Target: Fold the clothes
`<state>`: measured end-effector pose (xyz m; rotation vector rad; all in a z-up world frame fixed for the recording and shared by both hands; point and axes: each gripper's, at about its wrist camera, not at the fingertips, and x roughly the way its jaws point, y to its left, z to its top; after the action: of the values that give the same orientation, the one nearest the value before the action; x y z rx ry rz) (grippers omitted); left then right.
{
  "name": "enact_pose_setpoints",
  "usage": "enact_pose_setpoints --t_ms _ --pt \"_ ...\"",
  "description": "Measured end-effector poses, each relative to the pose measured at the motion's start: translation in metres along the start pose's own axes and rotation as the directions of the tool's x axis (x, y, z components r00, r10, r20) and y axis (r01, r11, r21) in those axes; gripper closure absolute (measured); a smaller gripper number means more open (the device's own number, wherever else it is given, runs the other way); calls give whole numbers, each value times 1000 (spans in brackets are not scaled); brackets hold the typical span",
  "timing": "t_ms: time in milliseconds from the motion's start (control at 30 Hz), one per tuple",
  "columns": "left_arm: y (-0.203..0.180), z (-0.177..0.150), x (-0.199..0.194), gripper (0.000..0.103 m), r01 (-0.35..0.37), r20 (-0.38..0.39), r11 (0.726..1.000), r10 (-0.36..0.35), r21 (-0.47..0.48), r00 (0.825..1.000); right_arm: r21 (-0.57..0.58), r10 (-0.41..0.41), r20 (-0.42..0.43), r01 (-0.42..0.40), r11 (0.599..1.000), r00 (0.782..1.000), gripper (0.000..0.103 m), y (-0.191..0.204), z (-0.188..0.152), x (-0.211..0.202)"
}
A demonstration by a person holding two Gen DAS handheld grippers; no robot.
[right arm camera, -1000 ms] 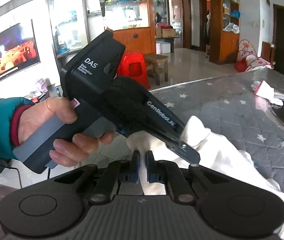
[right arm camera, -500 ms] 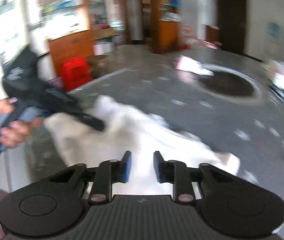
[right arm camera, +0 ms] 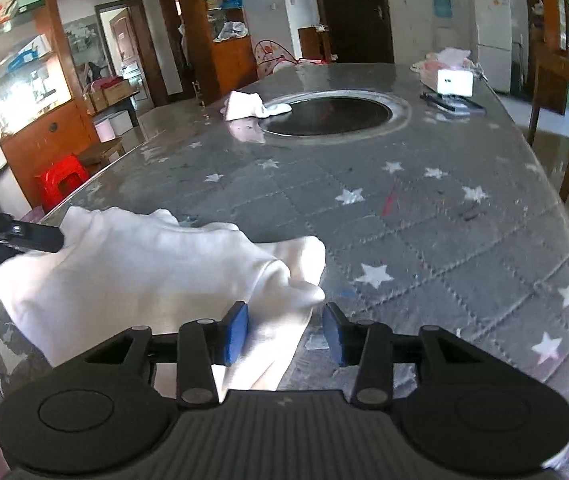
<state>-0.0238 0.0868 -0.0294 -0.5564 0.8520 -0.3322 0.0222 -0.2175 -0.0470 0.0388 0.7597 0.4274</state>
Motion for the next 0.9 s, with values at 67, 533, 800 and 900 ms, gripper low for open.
enact_pose_setpoints --t_ms 67,533,800,900 --pt "0 -1 1 5 1 3 1000 -1 6 1000 25 5 11 -5 1000 1000 58 -3 -2 2" --pt "10 -2 0 32 20 22 999 -19 -33 1000 130 102 33 -106 986 994 88 -6 -4 4" --pt "23 -2 -10 80 -5 29 997 7 -71 1000 153 99 79 -111 982 992 93 -2 -4 -7" --pt "11 0 -15 81 -3 47 1000 4 -20 999 143 100 106 -115 983 989 93 1 0 -16"
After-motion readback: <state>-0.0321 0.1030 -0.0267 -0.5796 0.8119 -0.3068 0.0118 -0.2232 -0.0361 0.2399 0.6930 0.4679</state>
